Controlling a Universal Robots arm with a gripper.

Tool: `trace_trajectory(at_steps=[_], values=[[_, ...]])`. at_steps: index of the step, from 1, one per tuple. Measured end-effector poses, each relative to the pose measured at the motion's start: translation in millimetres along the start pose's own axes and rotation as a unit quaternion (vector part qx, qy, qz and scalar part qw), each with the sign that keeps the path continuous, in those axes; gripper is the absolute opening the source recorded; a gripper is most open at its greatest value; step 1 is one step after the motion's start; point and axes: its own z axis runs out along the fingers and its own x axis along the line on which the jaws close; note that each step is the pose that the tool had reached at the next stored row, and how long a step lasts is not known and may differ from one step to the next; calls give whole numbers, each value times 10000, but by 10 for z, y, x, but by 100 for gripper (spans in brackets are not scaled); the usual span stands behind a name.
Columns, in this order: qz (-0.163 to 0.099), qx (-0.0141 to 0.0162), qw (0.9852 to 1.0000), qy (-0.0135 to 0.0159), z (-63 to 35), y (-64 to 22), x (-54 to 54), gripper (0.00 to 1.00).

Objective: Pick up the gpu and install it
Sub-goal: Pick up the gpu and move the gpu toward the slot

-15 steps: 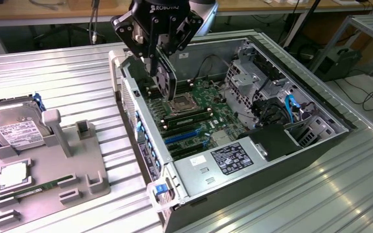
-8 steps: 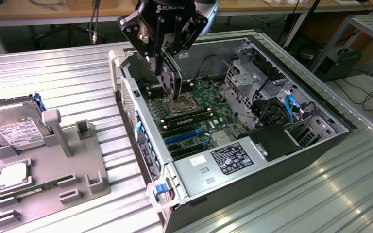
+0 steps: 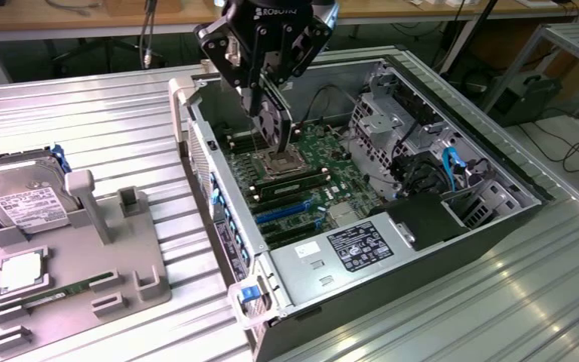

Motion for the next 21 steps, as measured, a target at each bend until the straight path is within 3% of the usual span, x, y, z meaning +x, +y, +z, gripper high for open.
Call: trace_trajectory(at_steps=[21], values=[[0,0,10000,0,6,-15,-295,27]])
